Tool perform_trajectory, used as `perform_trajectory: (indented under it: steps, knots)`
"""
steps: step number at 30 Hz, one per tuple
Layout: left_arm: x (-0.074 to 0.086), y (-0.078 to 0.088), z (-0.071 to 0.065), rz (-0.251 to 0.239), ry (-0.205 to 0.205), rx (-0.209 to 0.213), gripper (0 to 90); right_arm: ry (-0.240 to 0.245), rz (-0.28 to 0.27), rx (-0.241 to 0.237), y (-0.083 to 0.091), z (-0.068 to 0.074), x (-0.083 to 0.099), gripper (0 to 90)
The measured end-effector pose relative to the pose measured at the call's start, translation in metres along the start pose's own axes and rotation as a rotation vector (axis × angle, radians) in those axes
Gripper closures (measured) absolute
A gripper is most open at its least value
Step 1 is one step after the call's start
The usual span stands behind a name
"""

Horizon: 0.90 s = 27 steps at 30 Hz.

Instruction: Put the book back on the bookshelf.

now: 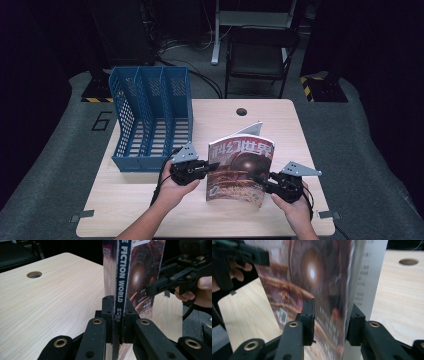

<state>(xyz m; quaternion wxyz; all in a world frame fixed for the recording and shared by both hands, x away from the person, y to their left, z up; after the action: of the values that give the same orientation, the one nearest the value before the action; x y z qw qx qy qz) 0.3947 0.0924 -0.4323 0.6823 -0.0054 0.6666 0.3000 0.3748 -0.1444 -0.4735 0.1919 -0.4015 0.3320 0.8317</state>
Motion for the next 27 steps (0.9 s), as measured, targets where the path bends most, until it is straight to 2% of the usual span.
perform_trajectory:
  steps: [2, 6, 7, 13, 15, 17, 20, 27]
  knots:
    - [0.0, 0.0, 0.0, -0.002, -0.001, -0.001, 84.0, -0.009, 0.018, -0.005, -0.001, -0.001, 0.003, 64.1]
    - [0.0, 0.001, -0.002, -0.008, 0.001, 0.008, 83.9, -0.007, 0.122, 0.011, -0.007, -0.009, 0.022, 64.4]
    - [0.0, 0.002, -0.002, -0.009, 0.0, 0.009, 83.9, -0.007, 0.122, 0.011, -0.007, -0.009, 0.022, 64.4]
    - [0.0, 0.003, -0.003, -0.004, -0.009, 0.021, 83.9, -0.007, 0.202, 0.037, -0.01, -0.018, 0.036, 71.9]
    - [-0.001, 0.003, -0.004, -0.005, -0.002, 0.023, 84.0, -0.016, 0.205, 0.031, -0.011, -0.019, 0.037, 78.2]
    - [-0.001, 0.004, -0.005, -0.005, 0.009, 0.023, 84.0, 0.002, 0.214, 0.012, -0.01, -0.016, 0.037, 86.6]
    - [-0.001, 0.006, -0.006, -0.008, 0.024, 0.032, 84.0, 0.016, 0.201, 0.038, -0.012, -0.013, 0.036, 86.8]
    - [-0.005, 0.009, -0.011, -0.016, 0.001, 0.047, 84.0, 0.02, 0.169, 0.078, -0.018, -0.014, 0.033, 86.8]
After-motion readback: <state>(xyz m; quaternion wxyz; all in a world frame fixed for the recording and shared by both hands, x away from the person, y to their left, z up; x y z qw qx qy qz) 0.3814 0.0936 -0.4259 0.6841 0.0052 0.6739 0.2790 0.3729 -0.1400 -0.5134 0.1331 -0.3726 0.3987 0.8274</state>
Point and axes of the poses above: each handheld gripper's, and its own axes: y roughly backward along the jaws, x roughly out of its underside, z roughly to its left, the point moved 6 cm from there along -y, roughly forward along the jaws, and after that the axes turned 15 degrees about -y, right-handed, at the moved point
